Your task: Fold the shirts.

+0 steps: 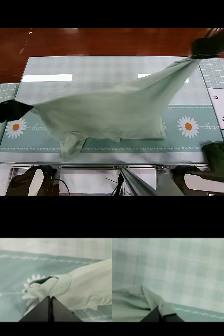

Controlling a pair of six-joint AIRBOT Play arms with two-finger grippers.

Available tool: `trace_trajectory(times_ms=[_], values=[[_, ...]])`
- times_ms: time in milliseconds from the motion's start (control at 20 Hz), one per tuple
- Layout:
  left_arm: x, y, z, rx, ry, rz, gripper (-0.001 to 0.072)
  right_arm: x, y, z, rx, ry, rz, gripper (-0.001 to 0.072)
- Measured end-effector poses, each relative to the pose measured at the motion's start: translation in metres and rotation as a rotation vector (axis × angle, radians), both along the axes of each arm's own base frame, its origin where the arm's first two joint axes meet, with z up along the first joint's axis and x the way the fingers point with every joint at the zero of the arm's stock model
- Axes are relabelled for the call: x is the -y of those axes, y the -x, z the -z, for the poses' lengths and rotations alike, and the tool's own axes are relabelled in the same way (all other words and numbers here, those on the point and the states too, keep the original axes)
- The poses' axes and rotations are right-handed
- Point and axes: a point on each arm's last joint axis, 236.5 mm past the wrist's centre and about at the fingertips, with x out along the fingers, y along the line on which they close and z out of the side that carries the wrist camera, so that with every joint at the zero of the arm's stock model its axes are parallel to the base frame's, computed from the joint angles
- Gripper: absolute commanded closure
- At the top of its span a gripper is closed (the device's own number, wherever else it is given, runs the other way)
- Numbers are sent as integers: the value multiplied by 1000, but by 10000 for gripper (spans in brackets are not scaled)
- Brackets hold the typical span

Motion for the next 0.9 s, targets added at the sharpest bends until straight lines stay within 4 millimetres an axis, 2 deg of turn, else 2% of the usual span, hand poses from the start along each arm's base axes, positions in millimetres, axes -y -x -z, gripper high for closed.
trace_trajectory(times_ms=[100,300,450,600,650,700,750,800,850,900], values=[[2,-23,11,18,3,20,691,-10,-31,38,-32,-43,-2,687],[3,-69,47,-1,8,38,690,-20,-67,107,-103,-86,9,687],[3,-98,88,-64,19,28,690,-22,-83,149,-147,-102,27,687],[8,-109,136,-173,35,35,690,-23,-86,188,-215,-116,61,685],[9,-109,150,-215,43,38,687,-23,-86,196,-231,-119,69,660],[10,-109,160,-246,53,35,665,-24,-85,201,-242,-122,71,505],[11,-108,166,-274,59,39,565,-24,-84,202,-248,-122,70,313],[10,-109,167,-289,67,35,417,-24,-83,200,-247,-119,57,201],[7,-109,165,-300,72,37,248,-25,-81,194,-243,-111,32,200],[3,-109,161,-312,77,36,210,-24,-76,185,-239,-98,0,200]])
